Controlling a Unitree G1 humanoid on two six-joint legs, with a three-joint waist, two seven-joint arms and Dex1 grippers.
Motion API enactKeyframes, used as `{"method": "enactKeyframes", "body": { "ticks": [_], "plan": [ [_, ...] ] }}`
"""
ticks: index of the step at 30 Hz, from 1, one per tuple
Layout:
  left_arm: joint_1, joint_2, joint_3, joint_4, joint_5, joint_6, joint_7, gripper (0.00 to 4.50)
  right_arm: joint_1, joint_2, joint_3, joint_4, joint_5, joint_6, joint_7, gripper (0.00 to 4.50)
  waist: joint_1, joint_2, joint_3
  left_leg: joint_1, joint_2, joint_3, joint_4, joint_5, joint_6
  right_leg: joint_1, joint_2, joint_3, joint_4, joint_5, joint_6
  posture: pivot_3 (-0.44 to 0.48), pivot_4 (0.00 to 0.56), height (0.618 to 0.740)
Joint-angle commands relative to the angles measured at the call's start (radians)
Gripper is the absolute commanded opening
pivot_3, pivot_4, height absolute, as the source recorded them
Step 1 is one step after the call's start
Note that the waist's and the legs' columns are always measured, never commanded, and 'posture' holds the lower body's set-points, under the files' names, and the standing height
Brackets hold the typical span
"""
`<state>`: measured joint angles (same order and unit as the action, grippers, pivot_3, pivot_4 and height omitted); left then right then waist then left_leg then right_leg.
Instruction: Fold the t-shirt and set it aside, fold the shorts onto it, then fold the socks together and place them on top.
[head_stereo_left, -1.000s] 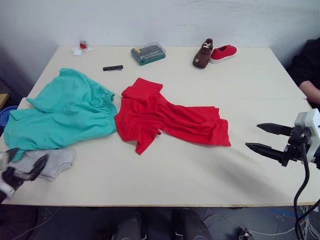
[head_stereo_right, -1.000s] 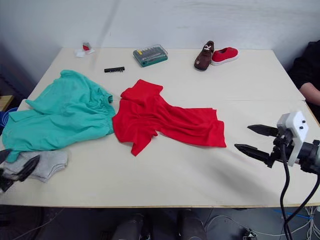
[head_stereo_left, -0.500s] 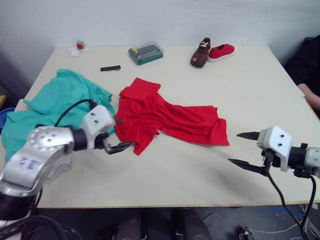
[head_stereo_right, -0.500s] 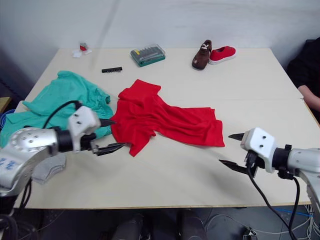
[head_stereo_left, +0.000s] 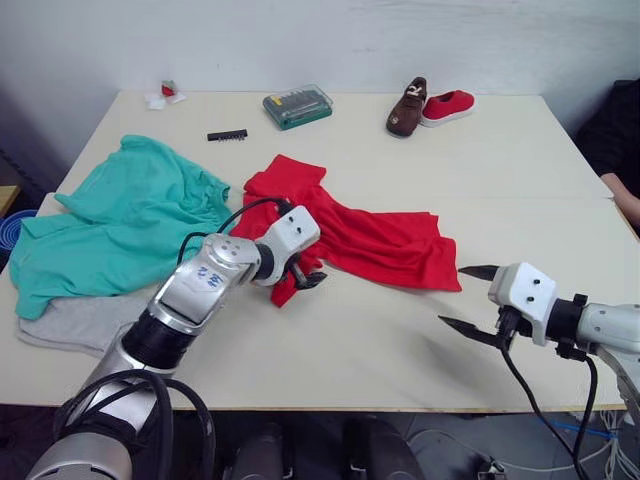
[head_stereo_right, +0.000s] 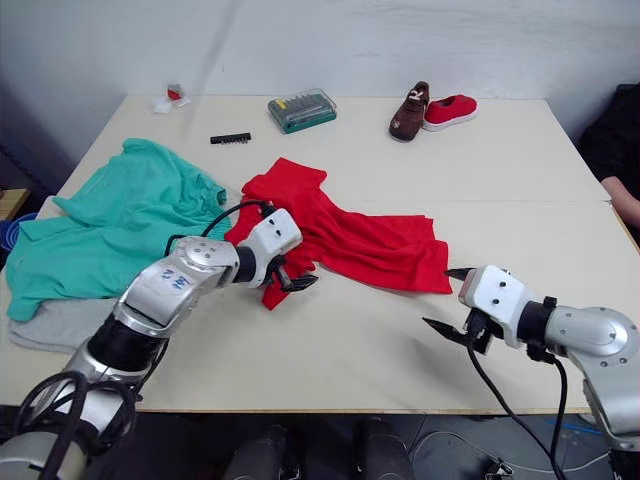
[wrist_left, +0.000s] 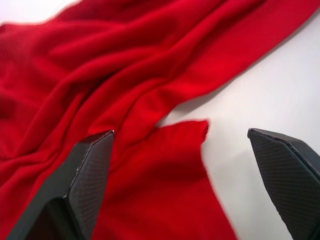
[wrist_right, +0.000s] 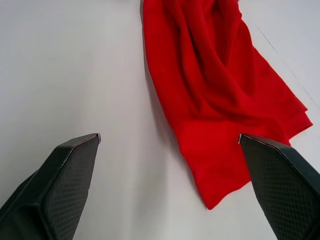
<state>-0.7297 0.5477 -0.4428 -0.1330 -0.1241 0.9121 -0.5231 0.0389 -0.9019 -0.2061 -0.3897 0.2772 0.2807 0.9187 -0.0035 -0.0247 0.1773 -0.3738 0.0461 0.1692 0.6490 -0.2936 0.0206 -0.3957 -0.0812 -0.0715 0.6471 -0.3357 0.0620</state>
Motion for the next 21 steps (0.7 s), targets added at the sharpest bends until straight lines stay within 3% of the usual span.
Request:
{"method": "enactKeyframes", "body": {
  "ticks": [1,8,12,16,21],
  "plan": [
    [-0.019,-0.002,-0.006,0.03,0.067,-0.066,0.003,3.62,0.004,0.009,-0.048,-0.056,0.03,-0.006,-0.008,4.5,0.002,0.0,0.0,0.0,0.0,0.0,0.0,0.0,0.0,0.0,0.0,0.0,0.0,0.0,0.0,0.0,0.15,0.74],
    [-0.006,-0.043,0.015,0.064,0.073,-0.095,-0.043,1.46,0.014,0.016,-0.044,-0.075,0.039,0.003,-0.023,4.5,0.003,0.0,0.0,0.0,0.001,0.0,0.0,0.0,0.0,0.0,0.0,0.0,0.0,0.0,0.0,0.0,0.15,0.74],
    [0.001,-0.019,0.028,0.052,0.056,-0.121,-0.108,0.11,0.021,0.007,-0.039,-0.037,-0.003,-0.011,-0.044,4.5,0.001,0.0,0.0,0.0,0.001,0.0,0.0,0.0,0.0,0.0,0.0,0.0,0.0,0.0,0.0,0.0,0.15,0.74],
    [0.01,0.053,0.064,-0.004,0.001,-0.127,-0.237,0.02,0.021,-0.004,-0.011,0.042,-0.094,-0.066,-0.068,4.5,0.0,0.0,0.0,0.0,0.001,0.0,0.0,0.0,0.0,0.0,0.0,0.0,0.001,0.0,-0.001,0.0,0.15,0.74],
    [0.022,0.138,0.105,-0.049,-0.065,-0.117,-0.375,0.0,-0.017,-0.011,0.039,0.151,-0.206,-0.142,-0.097,3.27,0.0,0.0,0.0,0.0,0.001,0.001,0.001,0.0,0.0,0.0,0.0,0.0,0.001,-0.001,-0.001,0.0,0.15,0.74]
  ]
}}
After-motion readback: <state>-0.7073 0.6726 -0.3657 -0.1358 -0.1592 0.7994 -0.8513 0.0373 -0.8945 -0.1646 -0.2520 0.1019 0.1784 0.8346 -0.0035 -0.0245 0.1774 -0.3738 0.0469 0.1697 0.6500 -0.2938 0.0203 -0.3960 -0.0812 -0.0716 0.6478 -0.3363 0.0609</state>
